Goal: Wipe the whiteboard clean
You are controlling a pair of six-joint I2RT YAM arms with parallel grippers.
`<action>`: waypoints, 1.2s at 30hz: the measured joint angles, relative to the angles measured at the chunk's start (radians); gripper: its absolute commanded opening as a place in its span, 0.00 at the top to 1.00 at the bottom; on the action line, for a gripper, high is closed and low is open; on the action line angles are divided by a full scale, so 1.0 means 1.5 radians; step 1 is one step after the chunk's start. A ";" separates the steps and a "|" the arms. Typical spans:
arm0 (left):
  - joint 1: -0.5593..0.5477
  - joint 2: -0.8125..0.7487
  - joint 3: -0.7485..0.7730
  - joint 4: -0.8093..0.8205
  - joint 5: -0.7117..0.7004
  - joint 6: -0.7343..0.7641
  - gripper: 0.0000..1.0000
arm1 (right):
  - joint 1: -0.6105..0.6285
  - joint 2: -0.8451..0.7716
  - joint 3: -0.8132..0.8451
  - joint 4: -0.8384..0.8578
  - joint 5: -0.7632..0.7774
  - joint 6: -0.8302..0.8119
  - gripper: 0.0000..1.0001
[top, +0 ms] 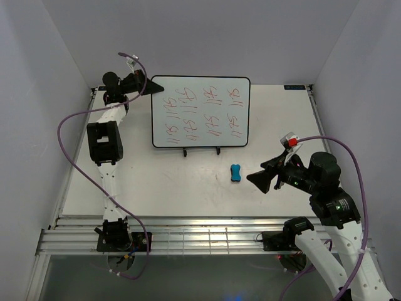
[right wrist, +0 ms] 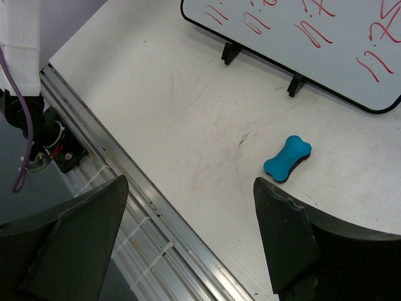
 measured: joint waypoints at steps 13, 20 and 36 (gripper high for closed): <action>0.000 -0.031 -0.010 0.080 -0.065 -0.042 1.00 | 0.000 -0.013 0.004 -0.011 0.025 0.003 0.13; -0.011 -0.062 -0.009 0.099 -0.102 -0.048 1.00 | 0.000 -0.015 0.004 -0.011 0.029 0.004 0.13; -0.132 -0.164 0.046 -0.033 -0.245 0.039 1.00 | 0.000 -0.027 0.004 -0.011 0.043 0.005 0.13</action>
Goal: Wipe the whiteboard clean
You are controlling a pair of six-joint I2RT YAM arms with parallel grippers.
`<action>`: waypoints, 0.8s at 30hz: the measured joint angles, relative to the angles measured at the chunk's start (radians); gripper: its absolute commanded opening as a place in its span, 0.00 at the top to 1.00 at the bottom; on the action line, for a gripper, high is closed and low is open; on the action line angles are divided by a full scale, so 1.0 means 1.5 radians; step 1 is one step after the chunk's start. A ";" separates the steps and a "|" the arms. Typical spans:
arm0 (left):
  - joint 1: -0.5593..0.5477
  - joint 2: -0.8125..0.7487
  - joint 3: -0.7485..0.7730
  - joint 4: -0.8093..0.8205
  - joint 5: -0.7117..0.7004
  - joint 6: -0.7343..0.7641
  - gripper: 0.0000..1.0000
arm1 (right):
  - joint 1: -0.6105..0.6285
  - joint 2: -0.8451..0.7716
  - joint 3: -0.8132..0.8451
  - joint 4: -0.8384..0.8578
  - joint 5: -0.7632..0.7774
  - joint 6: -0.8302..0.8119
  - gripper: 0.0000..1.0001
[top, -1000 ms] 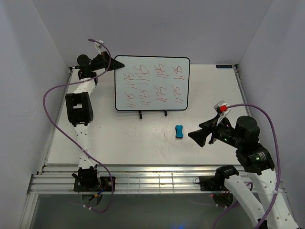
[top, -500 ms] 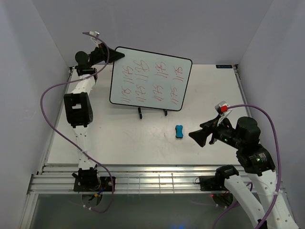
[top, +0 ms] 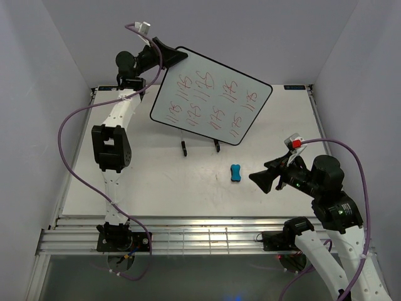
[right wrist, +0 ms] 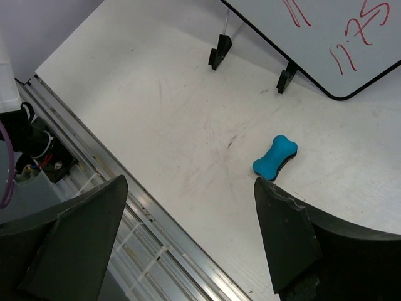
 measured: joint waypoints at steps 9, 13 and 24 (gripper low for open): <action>-0.034 -0.011 0.008 -0.068 -0.020 0.038 1.00 | 0.000 -0.007 0.000 0.000 0.010 0.010 0.13; -0.044 -0.022 0.008 -0.107 -0.029 0.050 1.00 | 0.000 -0.008 0.000 0.000 0.015 0.012 0.13; -0.080 -0.144 0.002 -0.230 -0.069 0.098 1.00 | 0.000 -0.032 0.005 -0.005 0.025 0.018 0.13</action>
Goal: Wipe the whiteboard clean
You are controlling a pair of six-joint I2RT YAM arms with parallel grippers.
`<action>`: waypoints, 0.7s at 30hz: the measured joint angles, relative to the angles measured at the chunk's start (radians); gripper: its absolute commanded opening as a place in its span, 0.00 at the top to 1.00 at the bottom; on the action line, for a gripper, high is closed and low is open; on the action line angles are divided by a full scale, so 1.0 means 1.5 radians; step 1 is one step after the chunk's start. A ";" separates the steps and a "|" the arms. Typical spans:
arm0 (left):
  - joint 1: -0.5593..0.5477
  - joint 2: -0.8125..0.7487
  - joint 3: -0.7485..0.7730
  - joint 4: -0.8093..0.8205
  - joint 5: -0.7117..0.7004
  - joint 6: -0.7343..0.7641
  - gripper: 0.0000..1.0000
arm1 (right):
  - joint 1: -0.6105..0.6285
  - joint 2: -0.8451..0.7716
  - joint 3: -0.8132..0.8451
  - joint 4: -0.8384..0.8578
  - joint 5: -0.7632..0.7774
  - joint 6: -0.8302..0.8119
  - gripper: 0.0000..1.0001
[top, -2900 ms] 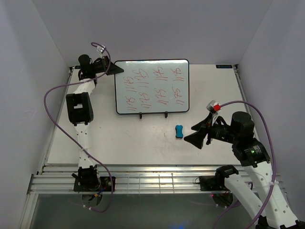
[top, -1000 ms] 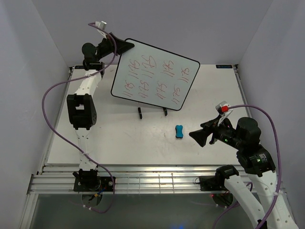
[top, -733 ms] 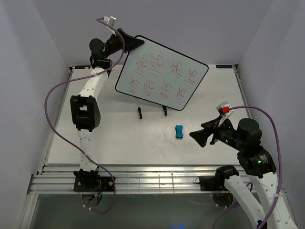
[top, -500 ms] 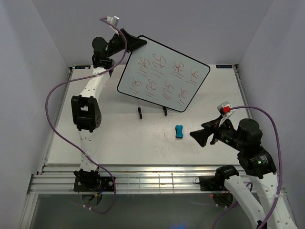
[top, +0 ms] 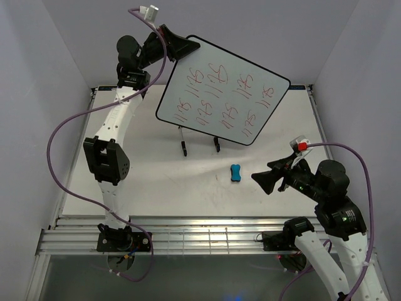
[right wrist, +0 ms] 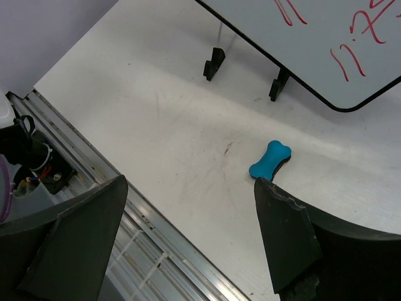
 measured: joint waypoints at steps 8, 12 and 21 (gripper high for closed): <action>-0.005 -0.115 -0.016 -0.147 -0.022 0.051 1.00 | 0.000 -0.018 0.015 -0.025 0.008 0.005 0.13; -0.005 -0.202 -0.043 -0.293 -0.083 0.133 1.00 | 0.000 -0.015 0.052 -0.050 0.022 0.002 0.14; 0.013 -0.438 -0.219 -0.460 -0.164 0.230 1.00 | 0.000 0.005 0.079 -0.067 0.031 -0.005 0.14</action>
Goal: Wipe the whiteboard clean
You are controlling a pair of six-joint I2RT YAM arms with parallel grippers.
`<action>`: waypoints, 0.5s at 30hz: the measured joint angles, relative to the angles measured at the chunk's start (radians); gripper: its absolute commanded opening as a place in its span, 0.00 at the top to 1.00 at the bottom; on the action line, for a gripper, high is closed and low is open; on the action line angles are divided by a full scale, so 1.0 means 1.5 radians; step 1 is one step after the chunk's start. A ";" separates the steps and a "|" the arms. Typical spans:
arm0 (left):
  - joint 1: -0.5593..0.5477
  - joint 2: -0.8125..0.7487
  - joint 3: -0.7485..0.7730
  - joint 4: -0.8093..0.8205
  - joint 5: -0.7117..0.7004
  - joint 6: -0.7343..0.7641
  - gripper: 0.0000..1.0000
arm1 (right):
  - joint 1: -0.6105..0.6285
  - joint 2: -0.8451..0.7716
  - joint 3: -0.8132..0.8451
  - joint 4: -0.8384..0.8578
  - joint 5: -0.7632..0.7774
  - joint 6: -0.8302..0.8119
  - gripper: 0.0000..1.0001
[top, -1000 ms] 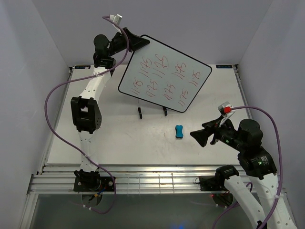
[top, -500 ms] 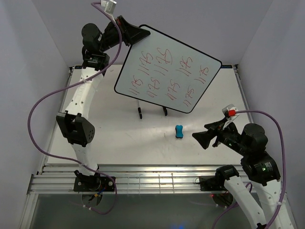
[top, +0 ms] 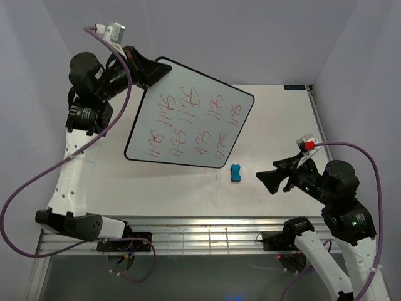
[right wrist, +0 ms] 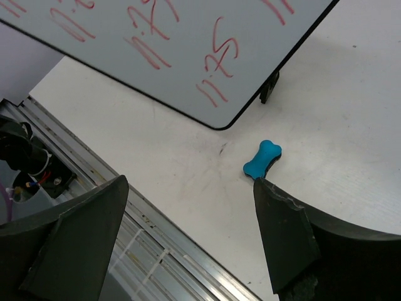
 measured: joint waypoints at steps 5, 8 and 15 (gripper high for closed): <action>0.000 -0.112 -0.119 -0.098 -0.021 0.038 1.00 | 0.000 0.012 -0.009 0.008 0.003 0.004 0.14; 0.000 -0.178 -0.187 -0.176 -0.048 0.066 1.00 | 0.000 0.016 -0.042 0.039 -0.005 0.021 0.15; 0.001 -0.242 -0.218 -0.306 -0.120 0.101 1.00 | 0.000 0.147 -0.072 0.074 0.035 0.056 0.10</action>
